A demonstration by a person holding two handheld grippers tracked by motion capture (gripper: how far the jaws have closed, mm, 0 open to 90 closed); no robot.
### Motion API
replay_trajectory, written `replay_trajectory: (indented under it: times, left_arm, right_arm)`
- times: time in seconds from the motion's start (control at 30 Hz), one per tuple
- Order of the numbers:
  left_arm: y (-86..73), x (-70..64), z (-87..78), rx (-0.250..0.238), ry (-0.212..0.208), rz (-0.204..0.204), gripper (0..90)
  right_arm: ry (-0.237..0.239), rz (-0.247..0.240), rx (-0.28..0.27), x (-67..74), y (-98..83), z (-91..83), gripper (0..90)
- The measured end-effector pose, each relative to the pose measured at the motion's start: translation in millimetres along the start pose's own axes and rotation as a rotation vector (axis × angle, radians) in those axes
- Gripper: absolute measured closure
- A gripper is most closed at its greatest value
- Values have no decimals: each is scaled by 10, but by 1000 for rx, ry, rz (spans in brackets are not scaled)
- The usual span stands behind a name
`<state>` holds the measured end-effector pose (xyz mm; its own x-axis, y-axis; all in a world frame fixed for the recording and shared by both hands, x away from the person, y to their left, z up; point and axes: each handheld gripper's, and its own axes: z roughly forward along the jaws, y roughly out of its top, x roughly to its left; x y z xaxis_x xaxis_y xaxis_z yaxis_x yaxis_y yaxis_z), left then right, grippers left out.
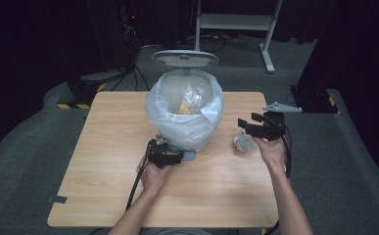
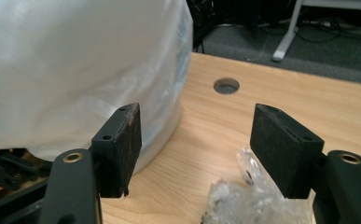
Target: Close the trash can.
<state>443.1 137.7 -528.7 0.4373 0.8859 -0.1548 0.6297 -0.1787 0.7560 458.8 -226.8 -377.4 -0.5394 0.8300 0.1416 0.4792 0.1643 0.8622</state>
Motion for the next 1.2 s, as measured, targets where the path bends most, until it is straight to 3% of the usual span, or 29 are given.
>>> replay_trajectory:
  times: [0.23,0.3,0.47,1.2]
  left_arm:
    - [0,0,0,0,0,0,145]
    - [0,0,0,0,0,0,145]
    - [0,0,0,0,0,0,144]
    - [0,5,-2,0,-1,0,146]
  right_arm:
    - [-33,26,18,-80,-161,58,320]
    - [-72,30,52,-127,-243,120,314]
    - [-110,51,98,-209,-391,223,298]
    - [-170,90,173,-353,-763,486,294]
